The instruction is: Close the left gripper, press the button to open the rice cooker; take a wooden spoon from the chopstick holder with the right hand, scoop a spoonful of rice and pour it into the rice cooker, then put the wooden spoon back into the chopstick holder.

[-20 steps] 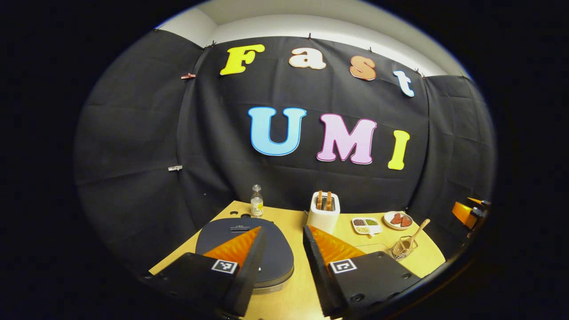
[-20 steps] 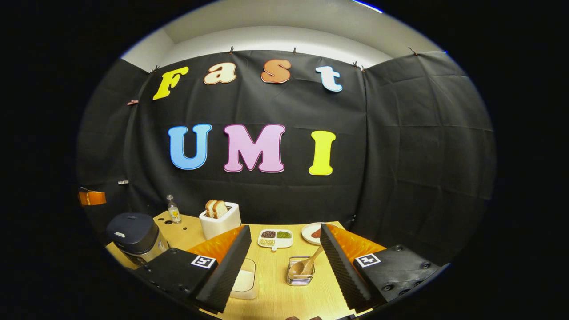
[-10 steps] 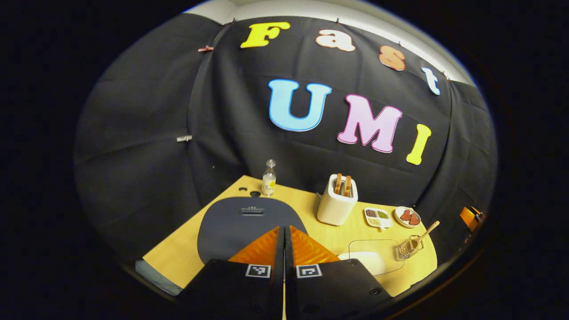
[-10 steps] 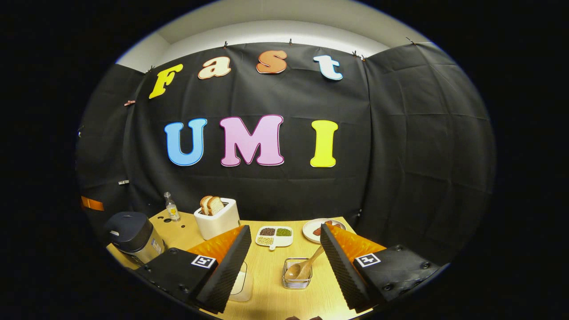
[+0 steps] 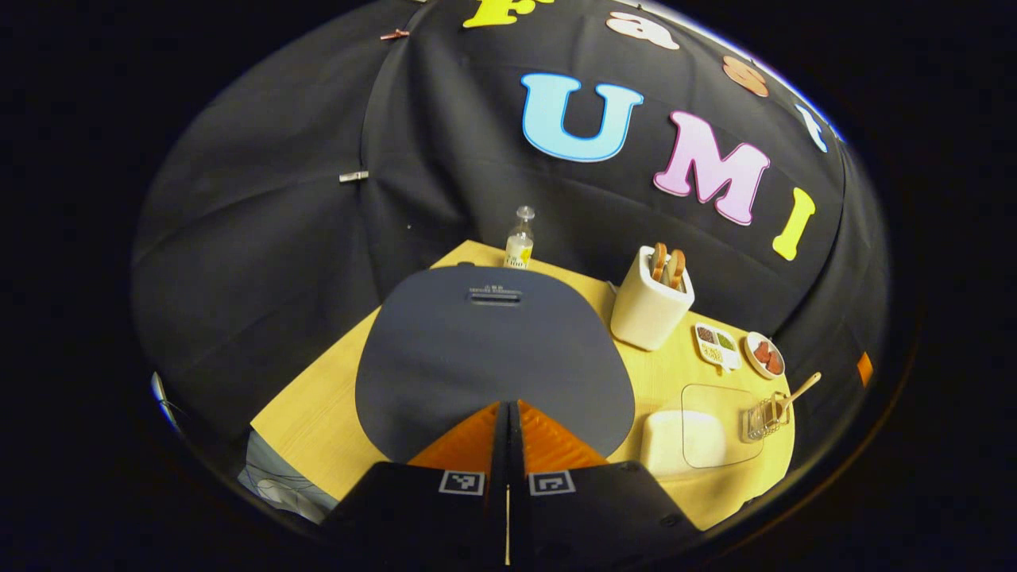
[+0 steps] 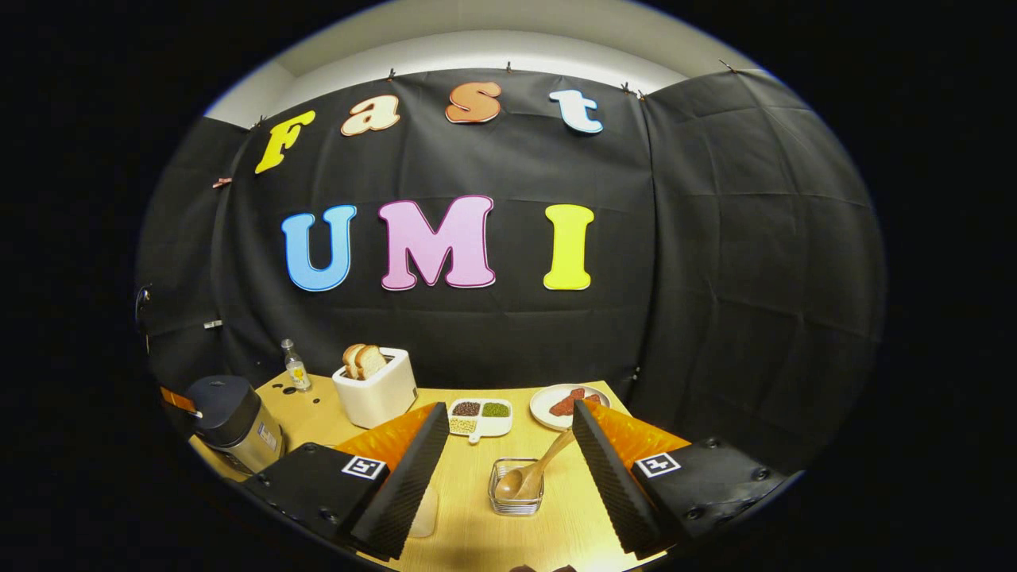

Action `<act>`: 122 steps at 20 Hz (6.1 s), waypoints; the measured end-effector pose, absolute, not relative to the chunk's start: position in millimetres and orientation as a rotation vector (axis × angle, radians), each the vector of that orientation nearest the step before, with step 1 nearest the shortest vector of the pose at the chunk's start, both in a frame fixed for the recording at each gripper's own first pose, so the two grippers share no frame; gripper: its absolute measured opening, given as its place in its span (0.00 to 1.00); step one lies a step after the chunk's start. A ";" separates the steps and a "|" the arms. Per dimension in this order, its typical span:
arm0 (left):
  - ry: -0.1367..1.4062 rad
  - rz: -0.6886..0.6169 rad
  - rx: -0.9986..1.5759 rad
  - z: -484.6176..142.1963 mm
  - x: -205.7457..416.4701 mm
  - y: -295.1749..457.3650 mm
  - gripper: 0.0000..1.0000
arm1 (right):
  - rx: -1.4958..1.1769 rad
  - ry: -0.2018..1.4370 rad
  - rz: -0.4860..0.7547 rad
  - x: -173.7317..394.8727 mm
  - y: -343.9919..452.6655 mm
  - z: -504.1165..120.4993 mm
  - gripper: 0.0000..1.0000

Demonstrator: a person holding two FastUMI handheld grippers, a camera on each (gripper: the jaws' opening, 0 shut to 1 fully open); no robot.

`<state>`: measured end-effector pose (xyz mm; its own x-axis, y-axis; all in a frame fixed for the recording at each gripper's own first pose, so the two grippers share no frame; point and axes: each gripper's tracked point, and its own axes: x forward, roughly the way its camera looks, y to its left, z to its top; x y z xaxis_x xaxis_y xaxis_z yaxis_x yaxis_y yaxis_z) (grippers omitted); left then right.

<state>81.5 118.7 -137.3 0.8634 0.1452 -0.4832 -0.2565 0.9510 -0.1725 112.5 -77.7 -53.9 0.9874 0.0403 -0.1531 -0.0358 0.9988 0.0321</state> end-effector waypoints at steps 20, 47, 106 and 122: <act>0.214 0.261 -0.220 -53.7 70.1 118.0 0.06 | -0.018 0.163 0.029 102.7 -83.0 -59.4 0.98; 0.162 0.223 -0.053 -53.4 20.0 -37.9 0.97 | 0.225 0.514 0.030 206.9 -121.1 -215.1 0.99; 0.338 0.106 -0.131 -157.6 1.1 85.7 0.96 | 0.115 0.473 0.199 148.8 121.0 -244.8 0.12; 0.320 0.129 -0.170 -151.0 -6.9 87.5 0.96 | 0.637 0.708 0.138 123.7 150.6 -259.0 0.11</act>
